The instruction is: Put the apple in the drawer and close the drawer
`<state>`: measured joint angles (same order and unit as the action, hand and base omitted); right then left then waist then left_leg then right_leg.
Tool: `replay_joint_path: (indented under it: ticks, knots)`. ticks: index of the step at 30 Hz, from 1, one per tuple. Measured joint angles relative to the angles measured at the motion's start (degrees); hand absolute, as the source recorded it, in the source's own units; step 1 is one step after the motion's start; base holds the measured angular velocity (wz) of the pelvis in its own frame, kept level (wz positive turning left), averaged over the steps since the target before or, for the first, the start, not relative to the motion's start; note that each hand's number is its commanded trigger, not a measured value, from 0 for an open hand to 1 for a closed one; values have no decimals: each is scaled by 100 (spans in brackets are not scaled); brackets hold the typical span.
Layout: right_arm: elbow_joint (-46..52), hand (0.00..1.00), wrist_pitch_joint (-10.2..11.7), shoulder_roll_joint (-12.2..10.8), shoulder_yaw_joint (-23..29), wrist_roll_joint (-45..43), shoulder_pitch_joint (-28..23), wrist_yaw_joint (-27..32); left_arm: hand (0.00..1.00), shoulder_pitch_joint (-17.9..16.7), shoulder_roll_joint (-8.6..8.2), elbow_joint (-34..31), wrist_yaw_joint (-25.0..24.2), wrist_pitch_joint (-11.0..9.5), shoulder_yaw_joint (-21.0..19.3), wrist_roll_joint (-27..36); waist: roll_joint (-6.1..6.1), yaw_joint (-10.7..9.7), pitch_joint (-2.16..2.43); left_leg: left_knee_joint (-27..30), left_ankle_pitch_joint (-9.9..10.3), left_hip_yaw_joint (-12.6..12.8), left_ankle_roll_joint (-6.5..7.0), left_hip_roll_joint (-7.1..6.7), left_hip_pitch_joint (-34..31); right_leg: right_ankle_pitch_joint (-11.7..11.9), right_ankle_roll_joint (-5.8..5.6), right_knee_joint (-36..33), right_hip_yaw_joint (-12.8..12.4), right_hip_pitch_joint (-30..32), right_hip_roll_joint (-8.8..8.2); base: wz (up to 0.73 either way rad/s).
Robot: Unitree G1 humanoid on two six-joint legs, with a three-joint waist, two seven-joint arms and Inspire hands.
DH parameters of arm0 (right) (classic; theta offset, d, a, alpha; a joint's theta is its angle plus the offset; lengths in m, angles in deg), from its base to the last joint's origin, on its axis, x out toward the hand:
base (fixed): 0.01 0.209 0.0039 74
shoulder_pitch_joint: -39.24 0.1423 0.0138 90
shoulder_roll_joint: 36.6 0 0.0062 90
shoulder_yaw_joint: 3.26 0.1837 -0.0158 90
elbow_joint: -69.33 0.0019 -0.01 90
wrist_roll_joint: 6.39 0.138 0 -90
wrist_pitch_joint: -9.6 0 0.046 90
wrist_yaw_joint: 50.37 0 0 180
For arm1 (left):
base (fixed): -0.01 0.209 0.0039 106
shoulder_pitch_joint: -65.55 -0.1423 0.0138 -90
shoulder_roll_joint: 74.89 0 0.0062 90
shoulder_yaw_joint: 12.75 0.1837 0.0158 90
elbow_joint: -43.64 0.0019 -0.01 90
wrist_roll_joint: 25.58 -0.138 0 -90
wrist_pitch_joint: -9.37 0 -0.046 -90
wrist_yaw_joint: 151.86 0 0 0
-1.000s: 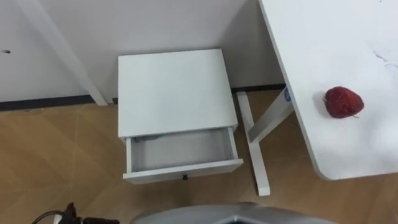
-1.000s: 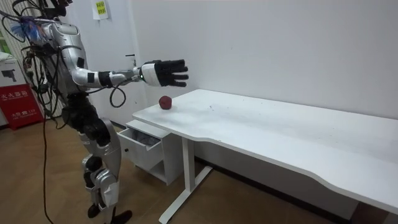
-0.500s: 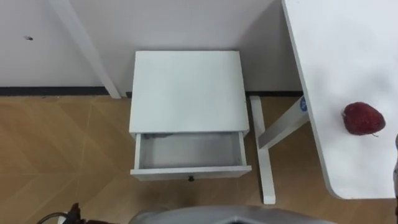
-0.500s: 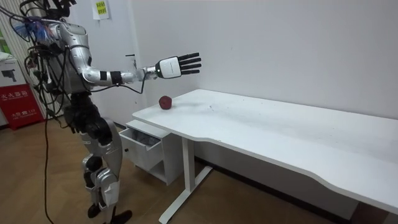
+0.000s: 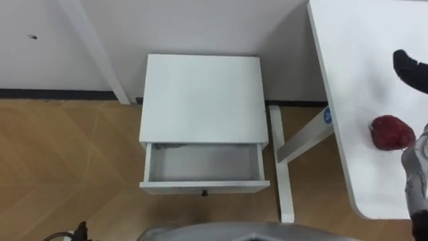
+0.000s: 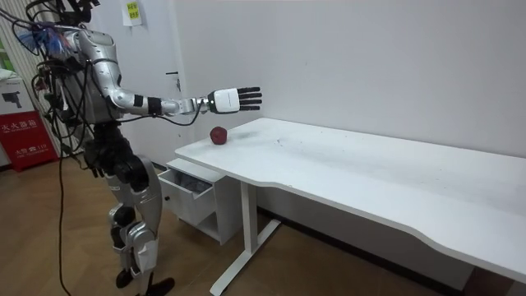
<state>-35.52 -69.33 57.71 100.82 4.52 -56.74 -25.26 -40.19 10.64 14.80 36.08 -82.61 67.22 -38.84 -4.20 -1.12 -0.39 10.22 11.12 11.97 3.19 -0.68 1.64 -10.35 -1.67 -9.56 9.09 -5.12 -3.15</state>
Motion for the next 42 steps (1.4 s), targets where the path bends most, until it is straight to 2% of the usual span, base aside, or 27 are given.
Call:
replay_joint_path:
  ticks: [6,13,28,33,39,40,41,42]
  knots:
    - [-57,0,0,0,18,-26,-335,-41,0,-76,0,0,8,-1,-14,-159,64,-8,47,17,0,16,0,1,14,0,0,2,31,-19,-6,-1]
    - [-351,0,6,-26,11,-535,-551,-252,0,-67,-4,71,12,-3,-52,-196,74,1,36,26,1,16,-2,3,104,0,0,3,25,-83,-7,0]
    - [-336,0,0,-398,-177,-1240,-1172,-589,0,-9,-3,195,68,59,4,-199,73,-117,58,40,1,25,0,3,60,0,0,-1,30,-41,-11,0]
    - [-436,0,35,-534,-258,-1396,-1233,-776,0,30,-4,170,175,7,13,-198,77,-159,69,14,1,74,0,3,90,0,0,0,17,-32,-11,-5]
    - [-442,0,41,-556,-381,-1627,-1230,-775,0,56,-5,63,197,-124,196,-121,87,-161,68,12,2,76,2,3,90,5,3,-4,11,-37,-12,0]
    - [-445,33,51,-556,-381,-1628,-1230,-776,0,55,-5,63,197,-130,215,-99,88,-161,68,11,2,76,2,4,90,5,3,-3,11,-37,-12,0]
    - [-457,100,75,-556,-382,-1633,-1229,-777,0,51,-5,63,196,-133,245,-93,93,-161,70,13,2,73,2,6,87,5,3,-2,13,-38,-9,0]
    - [-458,100,85,-556,-388,-1634,-1230,-776,0,49,-5,63,191,-133,261,-98,98,-159,69,6,2,67,2,9,82,5,3,-2,0,-38,-4,0]
